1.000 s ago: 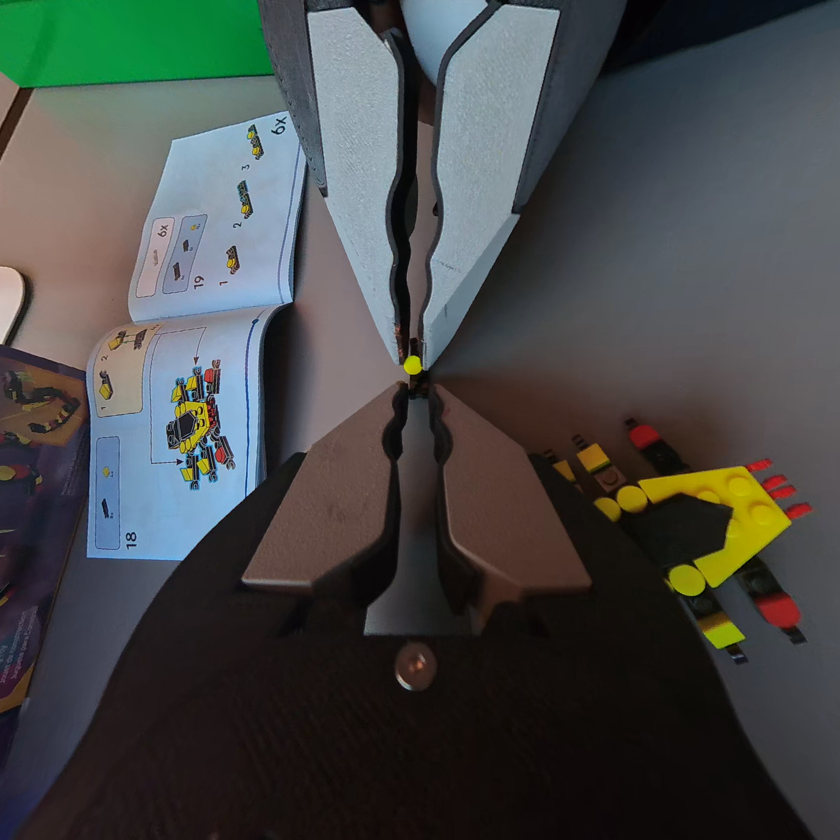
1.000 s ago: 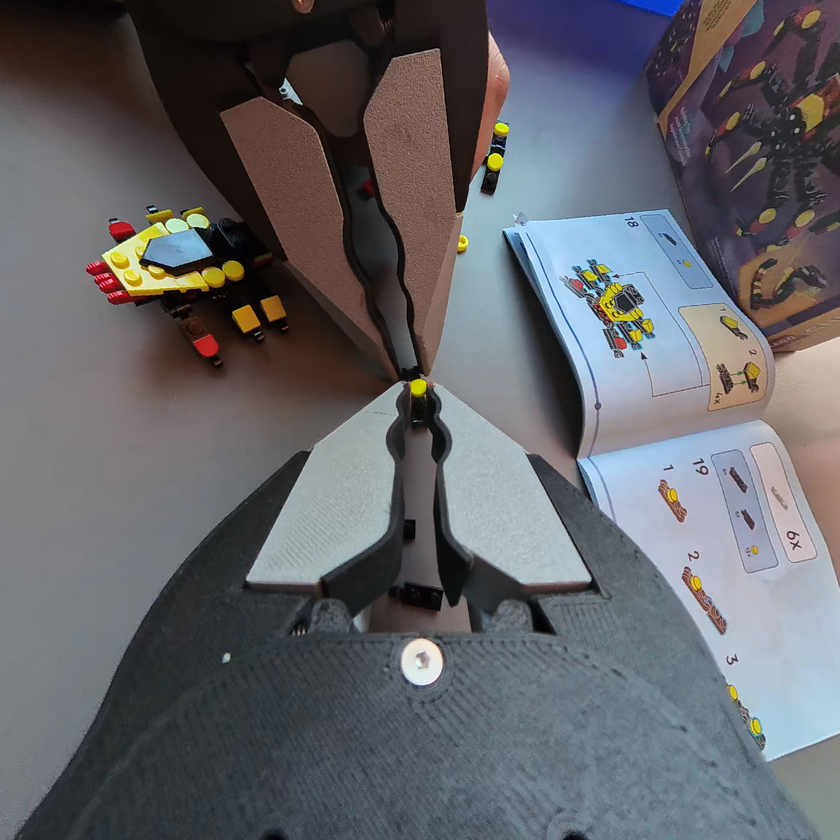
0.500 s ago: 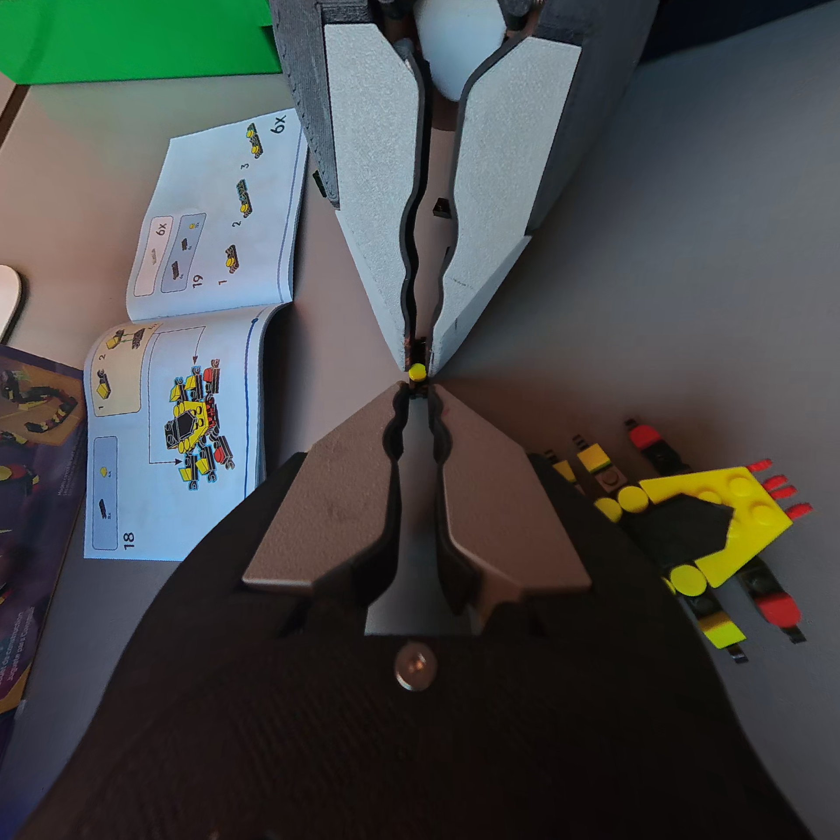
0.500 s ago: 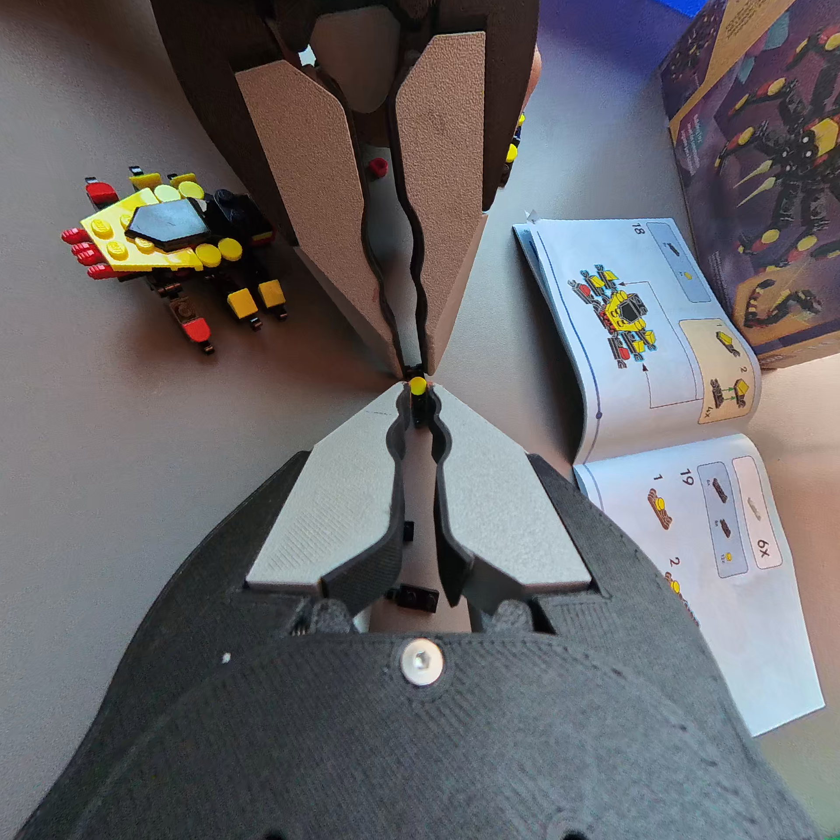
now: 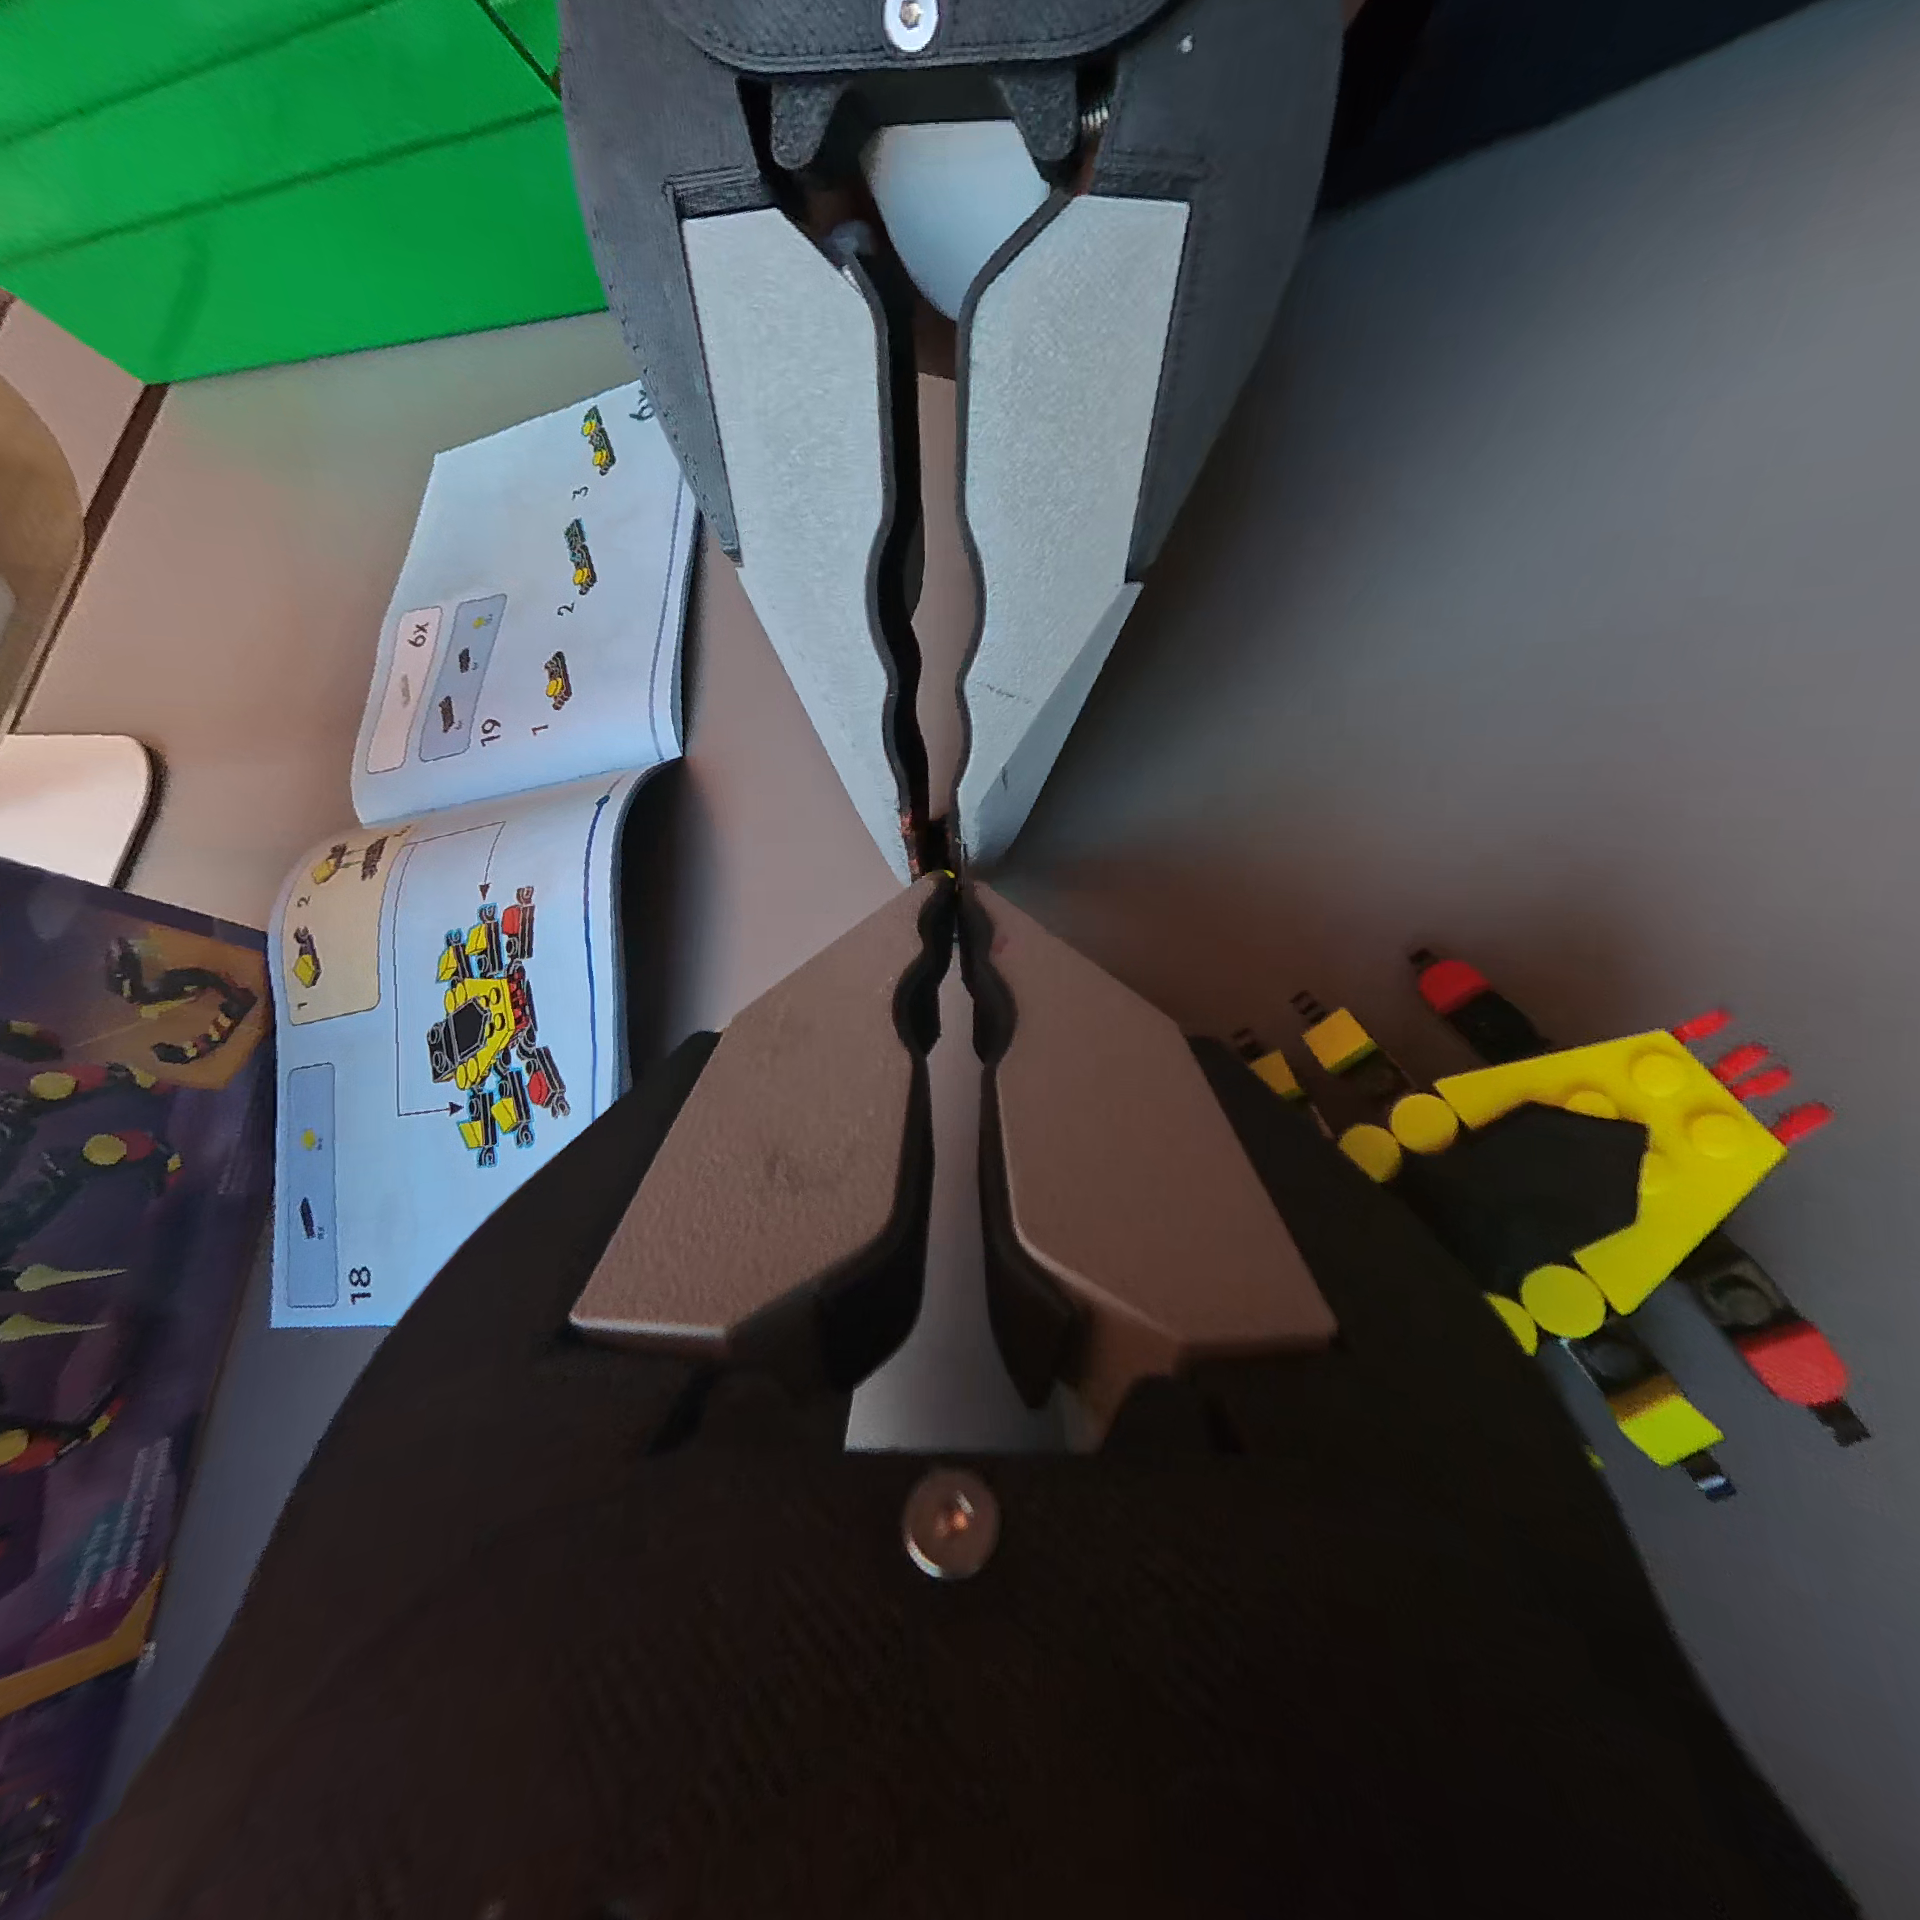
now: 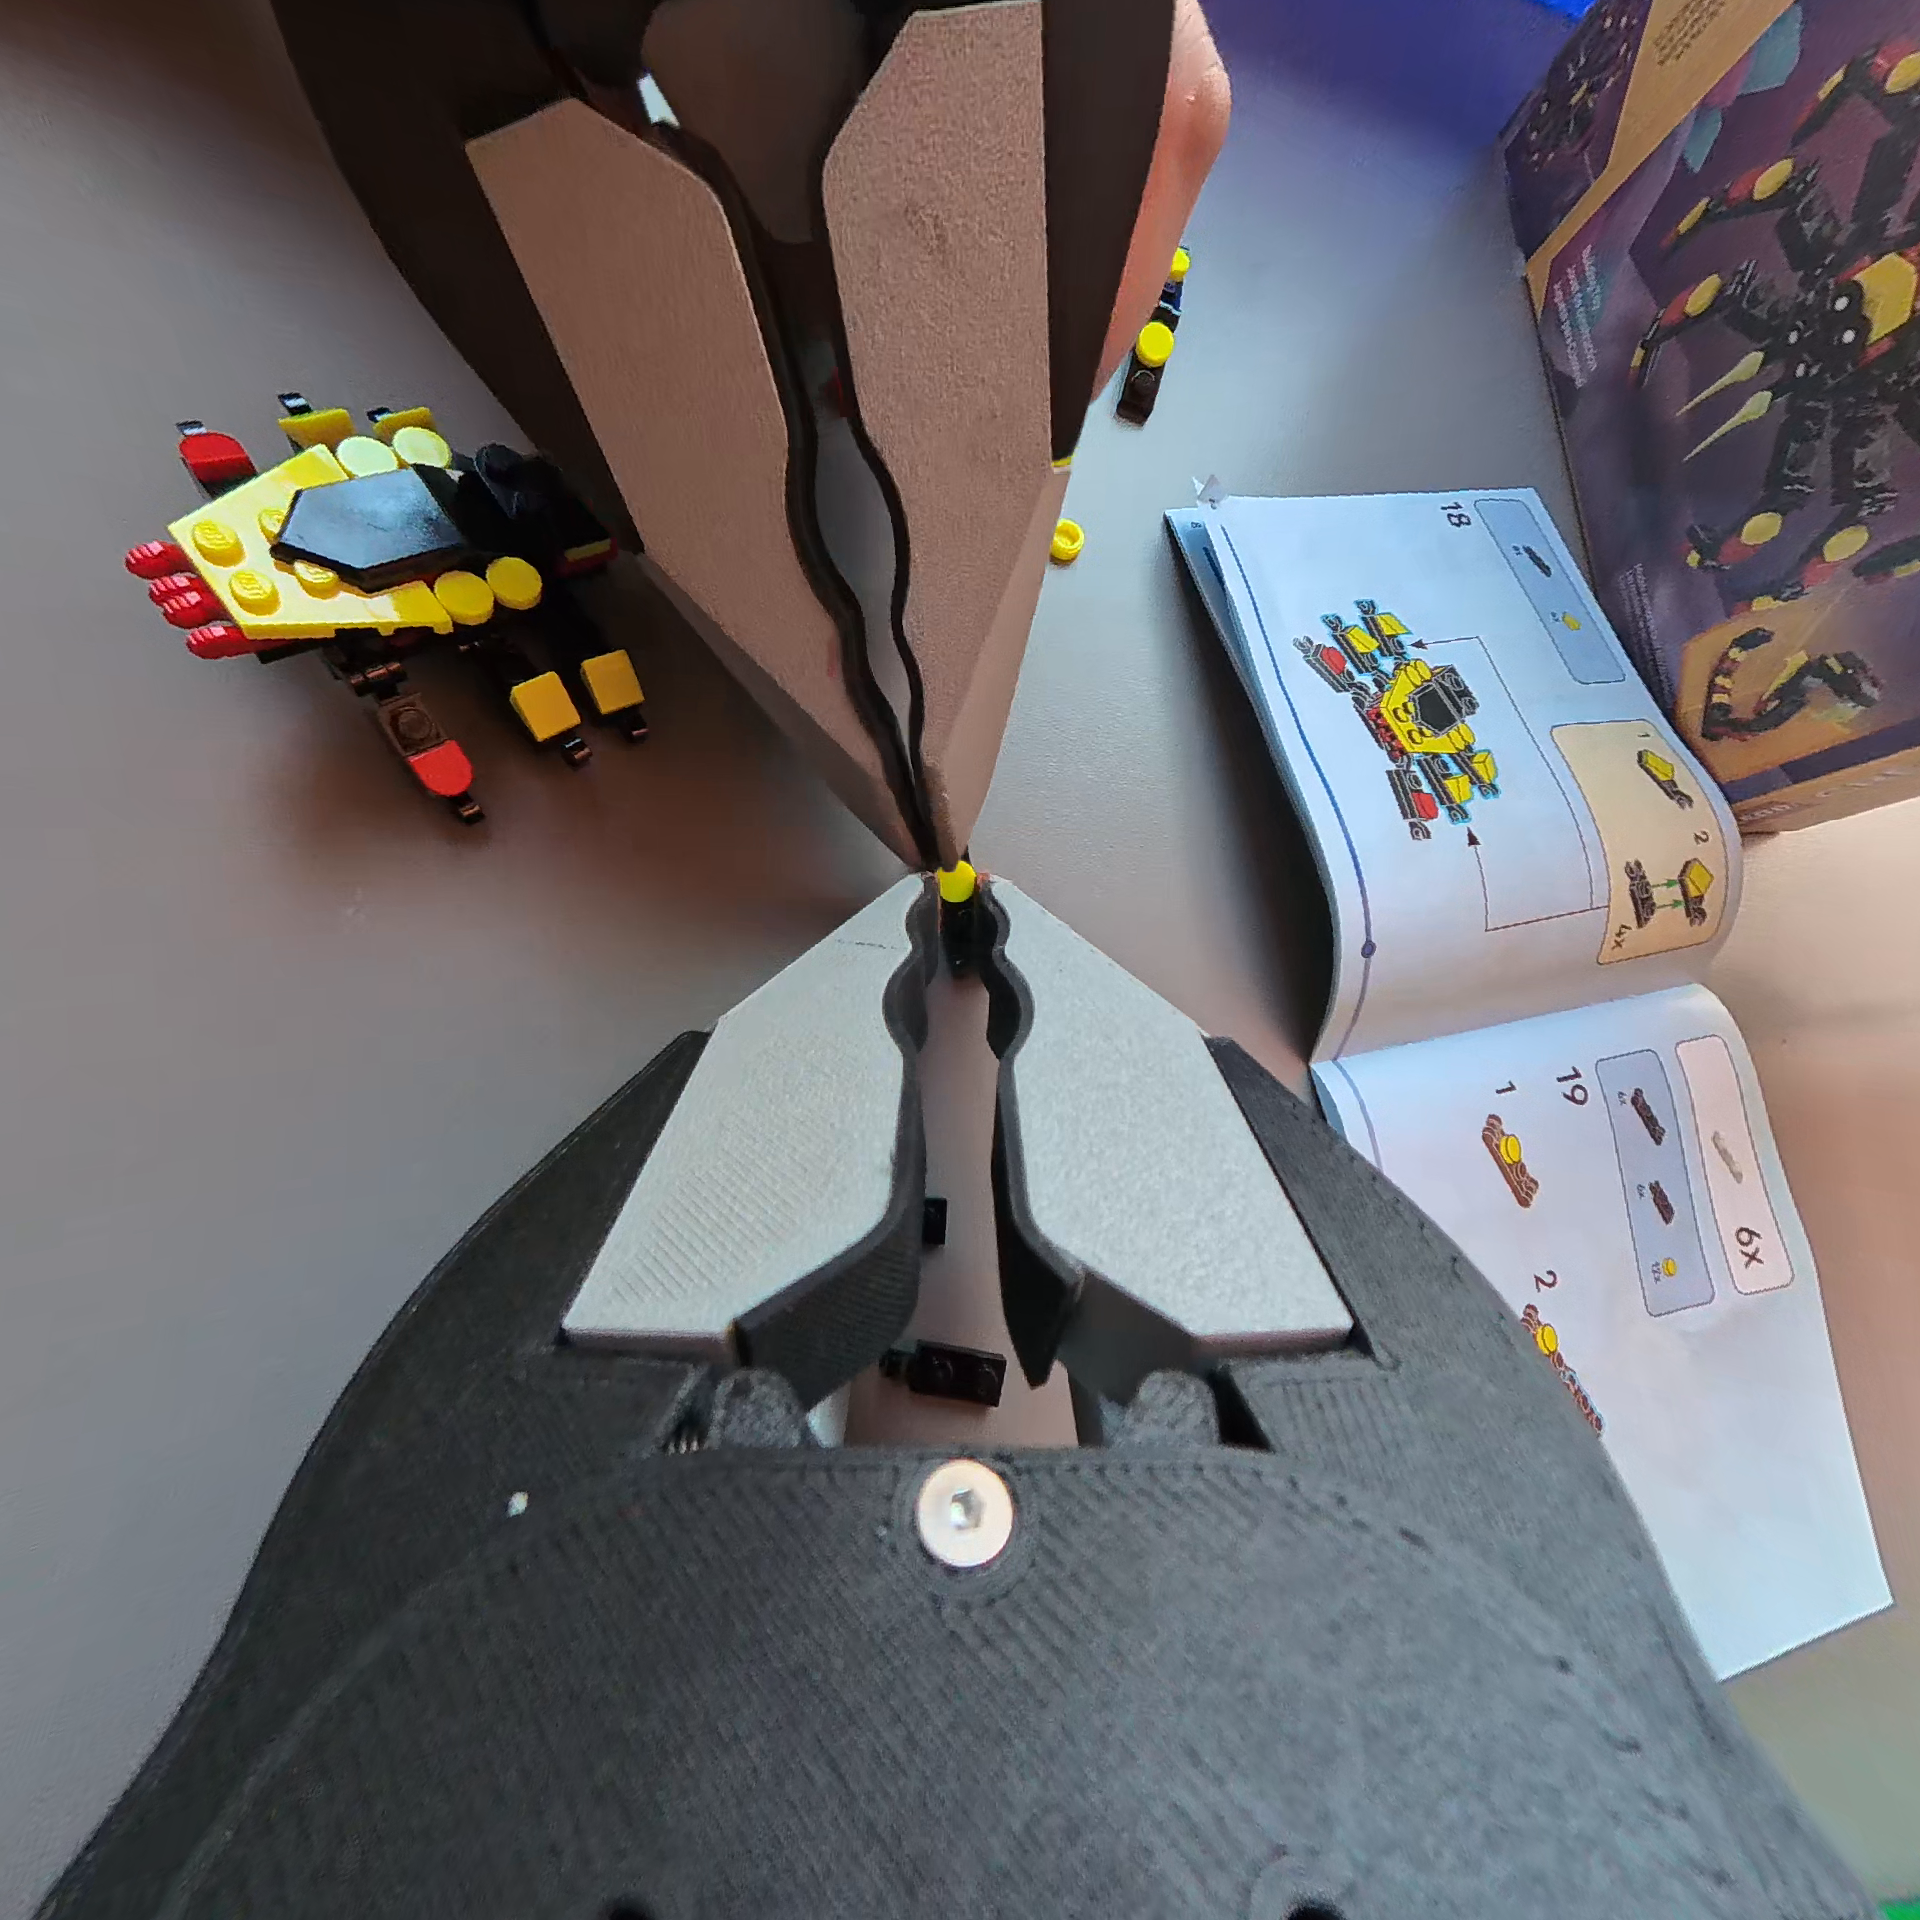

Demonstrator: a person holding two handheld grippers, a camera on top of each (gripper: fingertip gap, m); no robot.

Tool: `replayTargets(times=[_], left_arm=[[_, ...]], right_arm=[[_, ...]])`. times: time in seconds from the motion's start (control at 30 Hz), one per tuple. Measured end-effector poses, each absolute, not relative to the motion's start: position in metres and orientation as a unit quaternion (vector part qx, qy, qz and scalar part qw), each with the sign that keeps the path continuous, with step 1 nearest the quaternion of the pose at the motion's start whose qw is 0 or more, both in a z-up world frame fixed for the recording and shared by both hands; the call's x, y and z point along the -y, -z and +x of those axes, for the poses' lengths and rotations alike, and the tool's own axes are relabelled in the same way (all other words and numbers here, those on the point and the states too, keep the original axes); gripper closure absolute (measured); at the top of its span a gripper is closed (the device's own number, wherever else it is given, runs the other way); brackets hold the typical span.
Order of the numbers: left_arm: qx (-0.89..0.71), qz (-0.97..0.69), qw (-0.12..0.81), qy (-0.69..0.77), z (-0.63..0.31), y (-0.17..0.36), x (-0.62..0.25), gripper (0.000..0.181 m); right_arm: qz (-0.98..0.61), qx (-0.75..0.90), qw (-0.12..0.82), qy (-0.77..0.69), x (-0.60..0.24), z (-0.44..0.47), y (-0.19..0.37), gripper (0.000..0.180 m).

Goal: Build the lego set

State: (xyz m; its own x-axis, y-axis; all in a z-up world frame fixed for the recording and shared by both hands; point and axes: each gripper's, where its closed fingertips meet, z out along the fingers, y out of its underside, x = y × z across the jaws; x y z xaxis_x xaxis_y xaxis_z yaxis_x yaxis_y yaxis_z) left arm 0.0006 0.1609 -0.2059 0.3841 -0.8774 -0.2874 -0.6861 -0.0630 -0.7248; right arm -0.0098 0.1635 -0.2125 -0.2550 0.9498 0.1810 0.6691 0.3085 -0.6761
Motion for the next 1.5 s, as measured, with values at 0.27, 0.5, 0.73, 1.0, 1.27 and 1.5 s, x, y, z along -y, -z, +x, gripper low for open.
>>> replayTargets(times=[0.27, 0.5, 0.73, 1.0, 1.27, 1.5], left_arm=[[-0.534, -0.73, 0.414, 0.101, -0.001, 0.208, -0.166, 0.181], [-0.502, -0.762, 0.378, 0.158, 0.001, 0.21, -0.169, 0.181], [-0.486, -0.772, 0.368, 0.18, -0.002, 0.21, -0.172, 0.181], [-0.474, -0.778, 0.372, 0.179, -0.005, 0.209, -0.175, 0.181], [-0.469, -0.781, 0.372, 0.181, -0.007, 0.209, -0.176, 0.181], [-0.469, -0.776, 0.381, 0.182, -0.008, 0.205, -0.176, 0.181]], right_arm=[[-0.537, 0.754, 0.293, -0.238, -0.165, -0.011, 0.213, 0.176], [-0.538, 0.759, 0.293, -0.222, -0.169, -0.01, 0.215, 0.176], [-0.543, 0.752, 0.299, -0.225, -0.172, -0.012, 0.215, 0.176], [-0.552, 0.736, 0.298, -0.253, -0.174, -0.01, 0.211, 0.175], [-0.551, 0.723, 0.312, -0.276, -0.175, -0.016, 0.205, 0.18], [-0.555, 0.727, 0.306, -0.265, -0.177, -0.014, 0.211, 0.18]])
